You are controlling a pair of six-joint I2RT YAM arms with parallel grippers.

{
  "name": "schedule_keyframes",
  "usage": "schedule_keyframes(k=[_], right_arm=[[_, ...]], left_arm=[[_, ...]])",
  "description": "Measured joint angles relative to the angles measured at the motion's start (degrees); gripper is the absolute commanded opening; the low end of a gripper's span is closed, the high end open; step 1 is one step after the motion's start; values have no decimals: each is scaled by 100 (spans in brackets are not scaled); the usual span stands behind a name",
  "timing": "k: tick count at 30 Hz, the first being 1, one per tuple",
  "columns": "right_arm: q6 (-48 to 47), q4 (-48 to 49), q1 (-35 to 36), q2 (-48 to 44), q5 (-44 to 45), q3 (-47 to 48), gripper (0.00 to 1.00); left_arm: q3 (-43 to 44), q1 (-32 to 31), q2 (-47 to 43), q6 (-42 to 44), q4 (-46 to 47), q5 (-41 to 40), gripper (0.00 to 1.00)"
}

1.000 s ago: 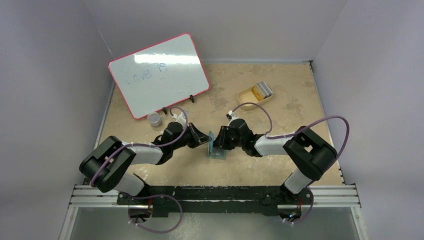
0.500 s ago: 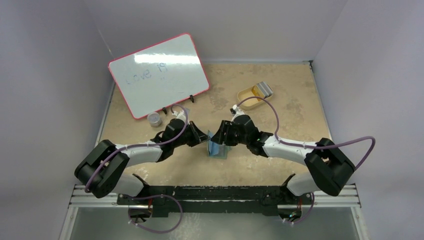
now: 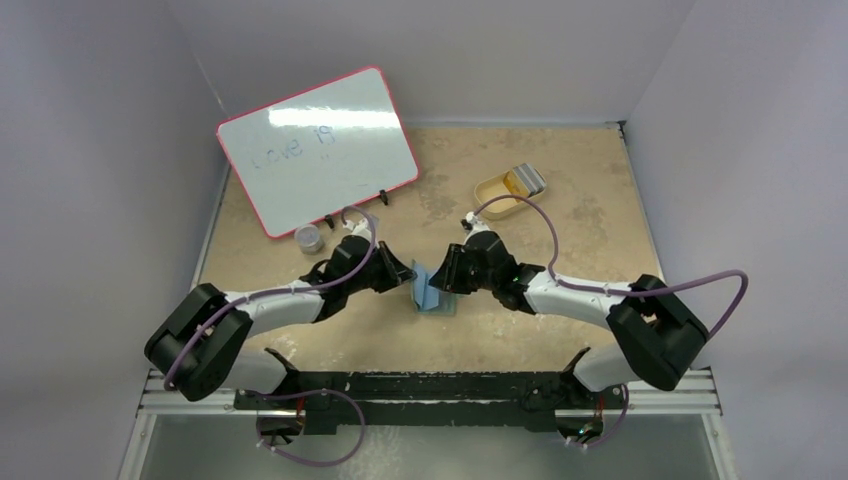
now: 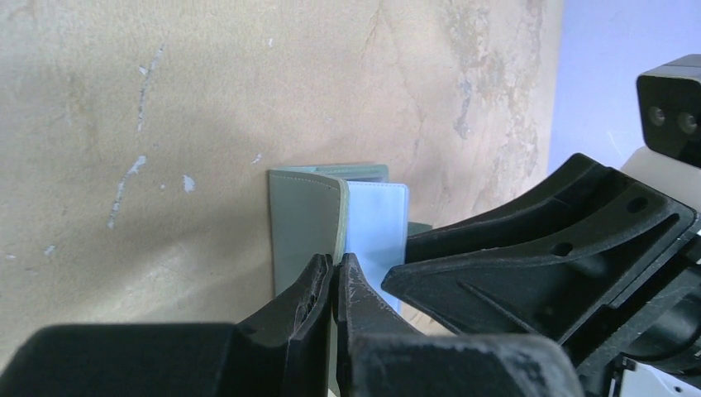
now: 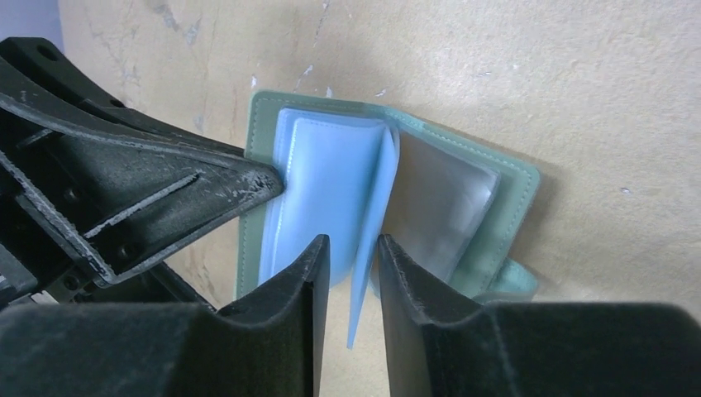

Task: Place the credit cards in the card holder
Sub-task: Turn over the card slot in the card holder, then pick up the credit card from the storage box.

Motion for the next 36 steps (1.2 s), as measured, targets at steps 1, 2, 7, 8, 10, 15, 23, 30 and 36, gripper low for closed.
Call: schedule_keyframes(k=[1,2,7,8,10,15,23,30,36], right_arm=[[-4,-20,0,-11,26,0,28],[-9,-61,0,-33,76,0,27],[-37,-306,0,-109,258,0,26],[-37,-354,0,-107,282,0,28],[-39,-487,0,-107,345,2,32],[-116,-1040,0,-109,695,79,38],[-706,-1985,-39,-597,1244,680,44],[-2120,-2096,-850,-734,1545,1617,50],[-3497,-2050,-1711,127,2044,2511,61]], left_arm=[[33,0,-17,50,-90,-44,0],[63,0,-33,103,-175,-92,0],[92,0,-127,286,-501,-282,0],[92,0,-131,310,-553,-310,0],[92,0,-129,385,-693,-382,0],[92,0,-129,492,-837,-426,0],[92,0,-133,527,-813,-282,0],[13,0,-181,514,-590,9,0],[-107,0,-234,509,-481,125,0]])
